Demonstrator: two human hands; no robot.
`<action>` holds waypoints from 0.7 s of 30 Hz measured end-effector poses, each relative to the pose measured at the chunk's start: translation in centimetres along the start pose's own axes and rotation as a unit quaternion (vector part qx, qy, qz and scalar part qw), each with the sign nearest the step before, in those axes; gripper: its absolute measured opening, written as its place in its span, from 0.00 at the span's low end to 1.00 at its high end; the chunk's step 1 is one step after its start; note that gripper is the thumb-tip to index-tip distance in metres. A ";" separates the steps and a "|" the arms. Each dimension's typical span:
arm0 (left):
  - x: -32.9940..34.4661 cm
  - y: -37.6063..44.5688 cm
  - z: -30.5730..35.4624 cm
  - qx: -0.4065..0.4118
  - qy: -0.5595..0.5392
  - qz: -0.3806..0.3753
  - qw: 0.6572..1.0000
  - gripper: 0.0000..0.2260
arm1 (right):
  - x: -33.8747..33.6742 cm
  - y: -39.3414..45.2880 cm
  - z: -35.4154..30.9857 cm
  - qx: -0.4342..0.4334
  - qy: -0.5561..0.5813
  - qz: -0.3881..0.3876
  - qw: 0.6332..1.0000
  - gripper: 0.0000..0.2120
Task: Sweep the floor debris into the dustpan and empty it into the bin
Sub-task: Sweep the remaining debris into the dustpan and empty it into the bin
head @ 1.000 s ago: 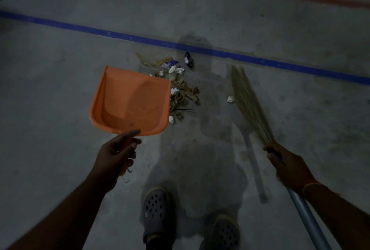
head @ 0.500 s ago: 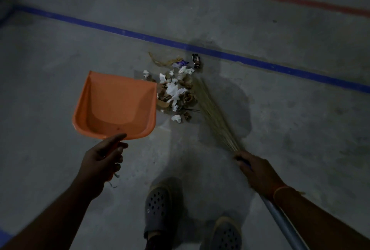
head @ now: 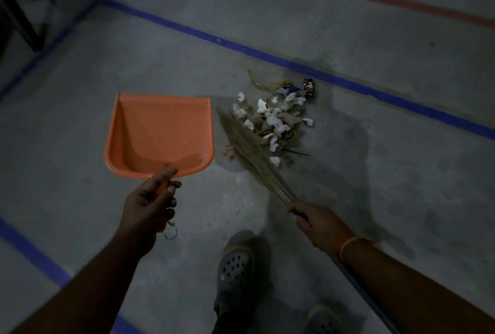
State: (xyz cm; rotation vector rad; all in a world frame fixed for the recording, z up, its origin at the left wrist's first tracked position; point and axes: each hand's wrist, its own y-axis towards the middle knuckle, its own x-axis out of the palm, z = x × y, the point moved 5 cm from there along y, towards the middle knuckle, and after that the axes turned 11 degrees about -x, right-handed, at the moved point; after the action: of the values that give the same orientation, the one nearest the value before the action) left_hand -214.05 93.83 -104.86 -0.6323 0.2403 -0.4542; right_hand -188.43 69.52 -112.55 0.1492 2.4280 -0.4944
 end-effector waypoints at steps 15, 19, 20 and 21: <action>-0.1 0.6 -1.6 -0.032 -0.001 0.006 0.999 0.17 | -3.3 -2.7 5.2 0.095 0.022 0.027 0.995 0.09; 1.3 1.2 -1.0 -0.039 0.014 -0.006 0.999 0.17 | -6.3 -4.6 5.7 0.073 0.013 0.052 0.996 0.11; 1.7 1.4 -1.0 -0.042 0.018 -0.012 0.999 0.17 | -7.1 -5.0 5.8 0.074 0.018 0.061 0.995 0.11; 2.1 1.7 -0.9 -0.046 0.021 -0.021 0.998 0.17 | -8.0 -5.3 6.1 0.079 0.025 0.067 0.994 0.11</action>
State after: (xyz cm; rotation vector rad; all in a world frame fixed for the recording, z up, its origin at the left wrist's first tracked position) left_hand -211.98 93.55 -106.80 -0.7203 0.2897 -0.4986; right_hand -179.88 62.36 -110.34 0.3936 2.4065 -0.6271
